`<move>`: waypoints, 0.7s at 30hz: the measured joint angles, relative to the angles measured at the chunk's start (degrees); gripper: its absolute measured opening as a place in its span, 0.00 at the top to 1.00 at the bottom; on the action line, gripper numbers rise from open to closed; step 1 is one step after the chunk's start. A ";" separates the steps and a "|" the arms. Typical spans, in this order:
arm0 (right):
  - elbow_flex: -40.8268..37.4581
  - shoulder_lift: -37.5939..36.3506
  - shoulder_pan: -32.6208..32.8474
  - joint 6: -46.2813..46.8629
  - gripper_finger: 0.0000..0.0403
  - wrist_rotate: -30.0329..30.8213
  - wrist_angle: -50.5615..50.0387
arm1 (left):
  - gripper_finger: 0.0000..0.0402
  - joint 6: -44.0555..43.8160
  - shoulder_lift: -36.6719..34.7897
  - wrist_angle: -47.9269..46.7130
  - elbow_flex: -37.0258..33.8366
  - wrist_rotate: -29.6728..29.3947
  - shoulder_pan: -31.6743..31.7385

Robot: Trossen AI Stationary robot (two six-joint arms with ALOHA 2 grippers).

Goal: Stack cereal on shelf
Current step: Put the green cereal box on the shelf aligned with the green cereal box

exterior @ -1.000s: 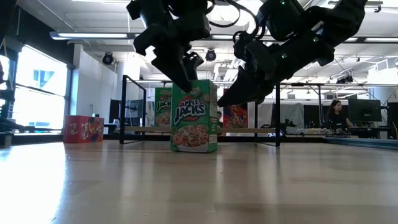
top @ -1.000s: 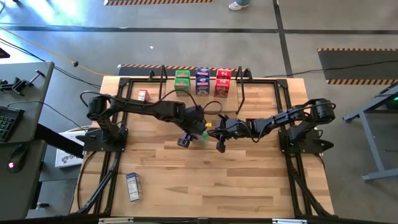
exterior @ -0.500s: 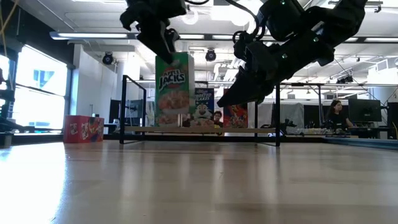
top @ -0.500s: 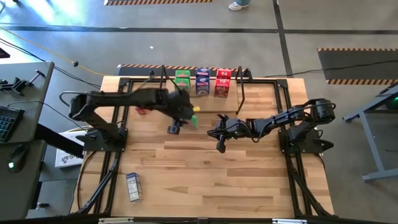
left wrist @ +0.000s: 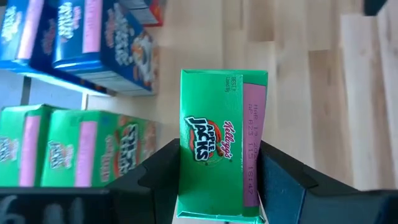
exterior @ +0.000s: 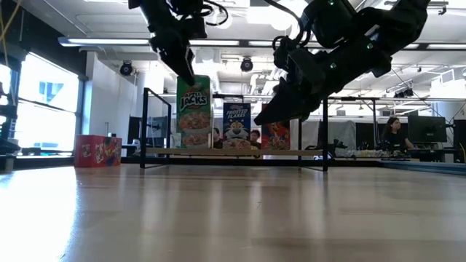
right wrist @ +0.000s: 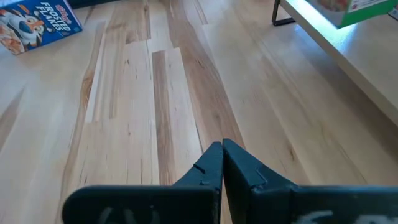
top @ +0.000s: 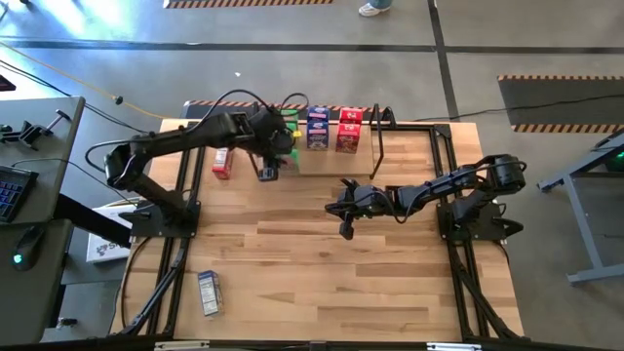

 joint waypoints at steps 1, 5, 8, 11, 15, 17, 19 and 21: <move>0.00 0.00 0.00 0.00 1.00 0.00 0.01 | 0.58 0.32 0.02 -0.02 0.00 0.00 0.52; 0.00 0.00 0.00 0.04 1.00 0.00 0.01 | 0.58 1.36 0.96 -0.24 -0.04 0.22 2.33; 0.00 0.00 0.00 0.08 1.00 -0.04 0.01 | 0.58 2.54 2.03 -0.30 -0.04 0.80 3.32; 0.00 0.00 0.00 0.15 1.00 -0.07 -0.01 | 0.58 3.52 3.14 -0.29 -0.04 1.11 3.77; 0.00 0.00 0.00 0.20 1.00 -0.09 0.00 | 0.58 4.63 3.30 0.18 -0.04 1.32 3.86; 0.00 0.00 0.00 0.19 1.00 -0.11 -0.01 | 0.58 4.95 3.30 0.83 -0.04 1.33 3.85; 0.00 0.00 0.00 0.19 1.00 -0.11 -0.01 | 0.58 4.95 3.26 0.98 -0.04 1.36 3.88; 0.00 0.00 0.00 0.17 1.00 -0.13 -0.01 | 0.58 4.95 3.26 0.88 -0.04 1.38 4.09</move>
